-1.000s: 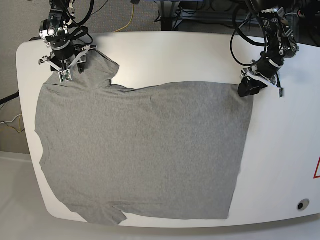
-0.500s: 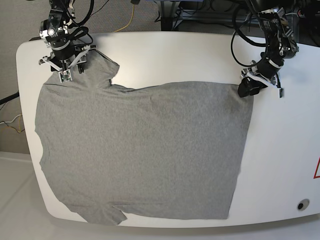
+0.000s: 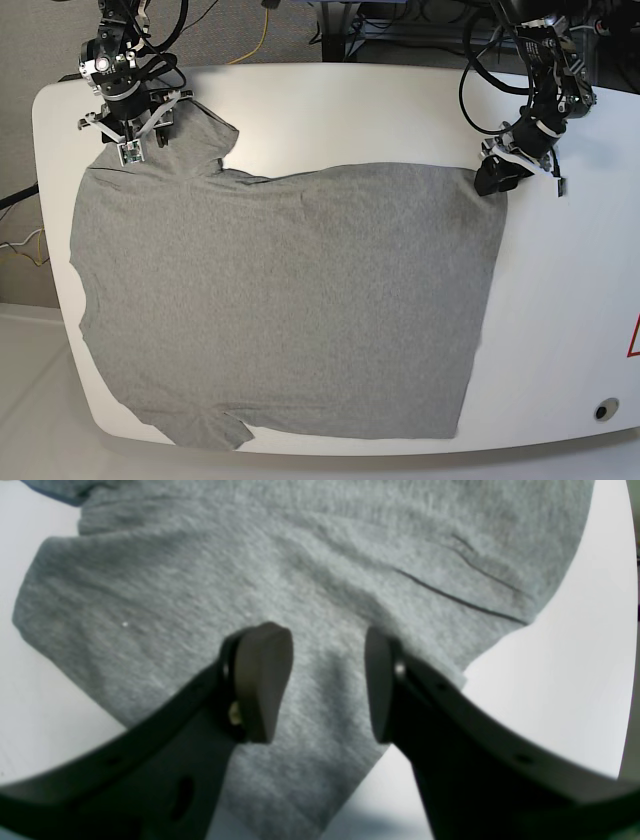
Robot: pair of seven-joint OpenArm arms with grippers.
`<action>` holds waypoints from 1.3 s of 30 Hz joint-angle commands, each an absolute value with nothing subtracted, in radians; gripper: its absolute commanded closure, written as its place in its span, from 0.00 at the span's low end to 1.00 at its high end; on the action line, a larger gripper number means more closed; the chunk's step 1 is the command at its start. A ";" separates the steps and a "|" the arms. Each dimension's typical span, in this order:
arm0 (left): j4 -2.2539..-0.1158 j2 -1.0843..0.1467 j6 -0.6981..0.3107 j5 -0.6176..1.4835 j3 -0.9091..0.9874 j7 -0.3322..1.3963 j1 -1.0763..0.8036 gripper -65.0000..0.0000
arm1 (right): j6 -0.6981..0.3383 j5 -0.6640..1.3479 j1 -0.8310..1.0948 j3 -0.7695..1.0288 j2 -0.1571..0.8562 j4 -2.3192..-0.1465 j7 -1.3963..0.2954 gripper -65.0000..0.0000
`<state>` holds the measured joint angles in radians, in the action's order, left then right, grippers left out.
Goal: Fold the T-shirt properly
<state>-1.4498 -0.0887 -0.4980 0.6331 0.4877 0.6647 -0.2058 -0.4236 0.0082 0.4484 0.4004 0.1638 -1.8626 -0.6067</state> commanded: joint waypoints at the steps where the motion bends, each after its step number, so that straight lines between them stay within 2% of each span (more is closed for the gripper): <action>1: -1.468 -0.093 -0.492 0.630 0.488 0.680 -0.209 0.58 | -0.426 0.018 0.446 0.409 0.177 -1.876 -0.587 0.58; 11: -1.533 -0.085 -0.500 0.655 0.497 0.693 -0.220 0.58 | -0.422 0.020 0.444 0.407 0.178 -1.876 -0.585 0.58; 31: -1.487 -0.088 -0.504 0.658 0.488 0.697 -0.203 0.59 | -0.423 0.020 0.444 0.409 0.175 -1.875 -0.587 0.58; 35: -1.485 -0.081 -0.496 0.615 0.477 0.704 -0.207 0.61 | -0.423 0.020 0.447 0.407 0.176 -1.879 -0.588 0.58; 39: -1.489 -0.080 -0.493 0.583 0.471 0.721 -0.207 0.69 | -0.424 0.021 0.445 0.408 0.175 -1.876 -0.587 0.58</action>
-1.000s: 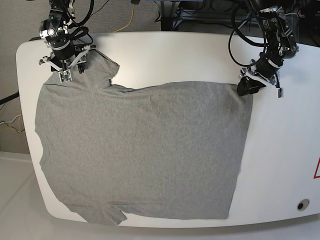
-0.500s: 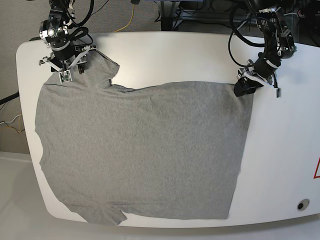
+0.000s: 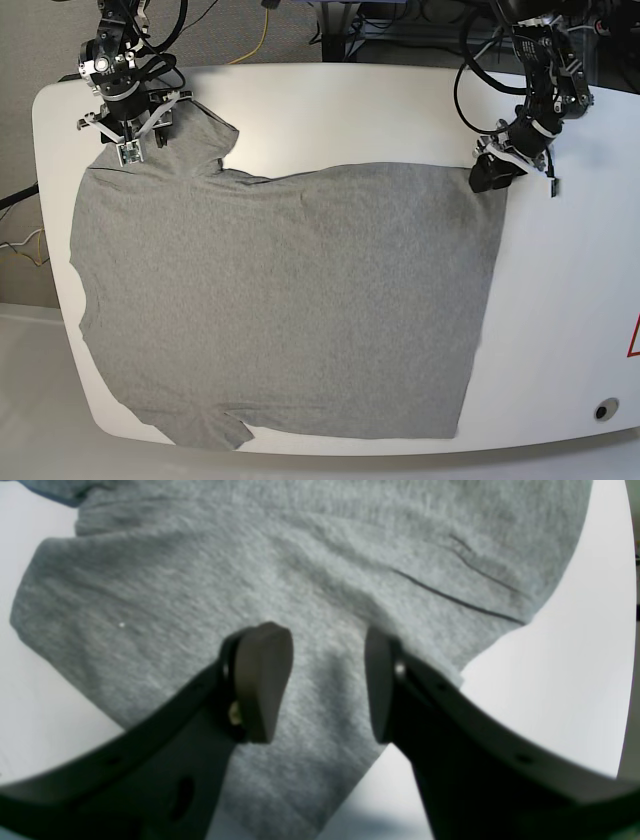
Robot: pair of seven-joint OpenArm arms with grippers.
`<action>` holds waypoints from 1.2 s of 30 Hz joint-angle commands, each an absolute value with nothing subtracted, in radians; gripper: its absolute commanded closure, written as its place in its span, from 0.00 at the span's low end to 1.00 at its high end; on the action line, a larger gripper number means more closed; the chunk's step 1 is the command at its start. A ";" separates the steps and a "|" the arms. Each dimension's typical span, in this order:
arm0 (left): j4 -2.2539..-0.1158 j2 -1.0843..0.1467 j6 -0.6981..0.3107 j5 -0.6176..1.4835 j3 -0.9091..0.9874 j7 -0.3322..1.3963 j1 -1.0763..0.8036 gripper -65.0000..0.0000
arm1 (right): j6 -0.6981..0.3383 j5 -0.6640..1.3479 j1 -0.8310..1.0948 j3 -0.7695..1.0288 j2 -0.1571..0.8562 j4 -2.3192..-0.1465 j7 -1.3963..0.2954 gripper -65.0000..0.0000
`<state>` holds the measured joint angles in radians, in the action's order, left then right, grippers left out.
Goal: Fold the T-shirt properly
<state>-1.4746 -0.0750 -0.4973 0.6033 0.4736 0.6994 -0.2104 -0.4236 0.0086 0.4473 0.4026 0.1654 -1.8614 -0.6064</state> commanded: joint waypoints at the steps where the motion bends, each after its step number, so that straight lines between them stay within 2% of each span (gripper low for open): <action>1: -1.490 -0.080 -0.492 0.576 0.470 0.724 -0.208 0.71 | -0.424 0.021 0.445 0.408 0.175 -1.875 -0.587 0.58; 4: -1.490 -0.081 -0.491 0.566 0.471 0.732 -0.208 0.75 | -0.426 0.022 0.445 0.408 0.176 -1.874 -0.588 0.58; 5: -1.489 -0.081 -0.490 0.575 0.473 0.721 -0.209 0.72 | -0.427 0.027 0.448 0.409 0.175 -1.876 -0.590 0.58; 6: -1.465 -0.064 -0.495 0.579 0.463 0.710 -0.211 0.75 | -0.421 0.015 0.455 0.390 0.133 -1.830 -0.608 0.59; 22: -1.477 -0.064 -0.492 0.582 0.466 0.710 -0.223 0.75 | -0.423 0.007 0.449 0.390 0.108 -1.804 -0.608 0.59; 36: -1.724 -0.065 -0.489 0.578 0.470 0.710 -0.268 0.75 | -0.423 0.005 0.437 0.389 0.108 -1.805 -0.608 0.59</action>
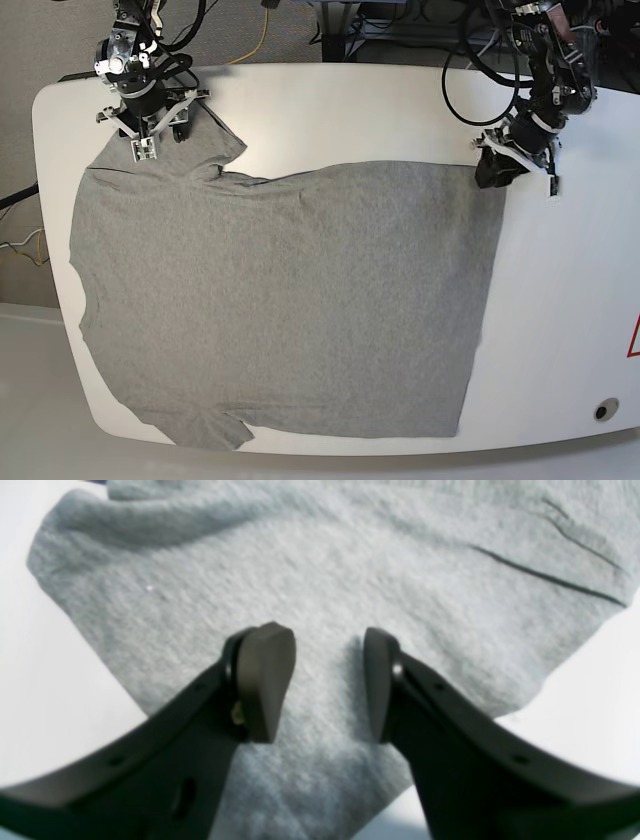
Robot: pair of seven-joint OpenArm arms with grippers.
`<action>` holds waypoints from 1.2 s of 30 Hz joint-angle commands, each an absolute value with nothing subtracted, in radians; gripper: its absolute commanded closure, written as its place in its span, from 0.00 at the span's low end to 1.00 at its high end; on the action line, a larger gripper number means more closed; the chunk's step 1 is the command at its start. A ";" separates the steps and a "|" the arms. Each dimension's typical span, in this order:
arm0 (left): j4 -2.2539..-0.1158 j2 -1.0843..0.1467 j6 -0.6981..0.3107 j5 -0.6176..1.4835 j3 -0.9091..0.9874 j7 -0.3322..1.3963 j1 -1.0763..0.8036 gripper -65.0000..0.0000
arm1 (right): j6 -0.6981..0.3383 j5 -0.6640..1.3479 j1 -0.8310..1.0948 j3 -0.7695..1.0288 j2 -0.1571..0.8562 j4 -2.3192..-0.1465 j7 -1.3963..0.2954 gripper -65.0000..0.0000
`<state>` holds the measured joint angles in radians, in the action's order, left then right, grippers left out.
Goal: Fold the T-shirt properly
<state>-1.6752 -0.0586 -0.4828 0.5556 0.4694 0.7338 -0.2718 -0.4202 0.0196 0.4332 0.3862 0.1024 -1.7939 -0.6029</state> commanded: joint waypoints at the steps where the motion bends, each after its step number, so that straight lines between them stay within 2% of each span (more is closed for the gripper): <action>1: -1.735 -0.064 -0.486 0.578 0.470 0.710 -0.269 0.75 | -0.423 0.005 0.437 0.389 0.110 -1.805 -0.608 0.59; 7: -1.773 -0.067 -0.423 0.582 0.470 0.710 -0.278 0.75 | -0.423 0.005 0.441 0.389 0.114 -1.848 -0.608 0.59; 24: -1.773 -0.070 -0.412 0.576 0.522 0.710 -0.280 0.74 | -0.420 0.004 0.427 0.397 0.151 -1.979 -0.720 0.59; 31: -1.771 -0.099 -0.314 0.576 0.567 0.710 -0.280 0.74 | -0.420 0.004 0.427 0.429 0.153 -1.977 -0.720 0.59; 36: -1.767 -0.127 -0.298 0.578 0.578 0.708 -0.278 0.74 | -0.420 0.004 0.427 0.430 0.154 -1.975 -0.720 0.59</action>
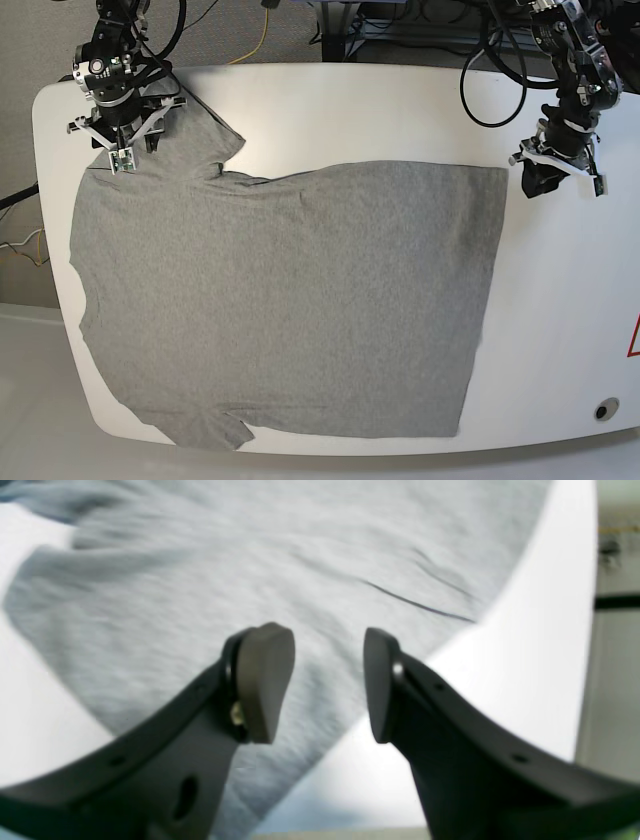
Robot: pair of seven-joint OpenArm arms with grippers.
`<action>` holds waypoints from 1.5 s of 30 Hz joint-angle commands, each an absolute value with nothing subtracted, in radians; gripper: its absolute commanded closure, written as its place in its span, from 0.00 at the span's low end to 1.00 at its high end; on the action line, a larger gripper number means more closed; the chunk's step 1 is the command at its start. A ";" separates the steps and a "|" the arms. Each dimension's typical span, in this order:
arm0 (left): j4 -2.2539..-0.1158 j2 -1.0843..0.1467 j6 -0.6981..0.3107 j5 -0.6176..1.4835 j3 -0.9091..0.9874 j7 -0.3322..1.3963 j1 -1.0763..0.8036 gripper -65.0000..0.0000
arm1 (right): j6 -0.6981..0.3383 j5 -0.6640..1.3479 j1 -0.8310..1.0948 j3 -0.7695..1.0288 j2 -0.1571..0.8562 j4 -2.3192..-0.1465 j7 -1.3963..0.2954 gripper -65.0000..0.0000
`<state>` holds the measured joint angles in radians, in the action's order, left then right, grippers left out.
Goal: Fold the T-shirt properly
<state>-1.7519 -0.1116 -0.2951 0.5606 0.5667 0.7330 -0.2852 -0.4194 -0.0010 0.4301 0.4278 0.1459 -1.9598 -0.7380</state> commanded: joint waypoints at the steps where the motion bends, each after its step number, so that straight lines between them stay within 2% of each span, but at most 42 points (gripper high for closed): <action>1: -1.767 -0.125 -0.298 0.579 0.588 0.708 -0.278 0.74 | -0.420 0.004 0.427 0.430 0.154 -1.975 -0.720 0.59; 5: -1.755 -0.120 -0.298 0.581 0.628 0.708 -0.274 0.73 | -0.421 0.004 0.427 0.430 0.154 -1.974 -0.720 0.59; 7: -1.736 -0.120 -0.306 0.584 0.627 0.708 -0.274 0.67 | -0.421 0.004 0.427 0.430 0.154 -1.974 -0.720 0.59; 11: -1.695 -0.117 -0.335 0.584 0.631 0.708 -0.268 0.46 | -0.421 0.004 0.427 0.430 0.154 -1.972 -0.720 0.59; 13: -1.682 -0.110 -0.355 0.584 0.631 0.707 -0.266 0.42 | -0.421 0.004 0.427 0.430 0.154 -1.972 -0.720 0.59; 23: -1.672 -0.096 -0.486 0.584 0.633 0.704 -0.243 0.55 | -0.421 0.004 0.427 0.430 0.154 -1.972 -0.720 0.59; 30: -1.592 -0.077 -0.550 0.584 0.638 0.708 -0.200 0.55 | -0.421 0.004 0.429 0.430 0.154 -1.971 -0.720 0.59; 45: -1.466 -0.054 -0.573 0.585 0.662 0.710 -0.179 0.55 | -0.421 0.004 0.435 0.433 0.156 -1.971 -0.722 0.59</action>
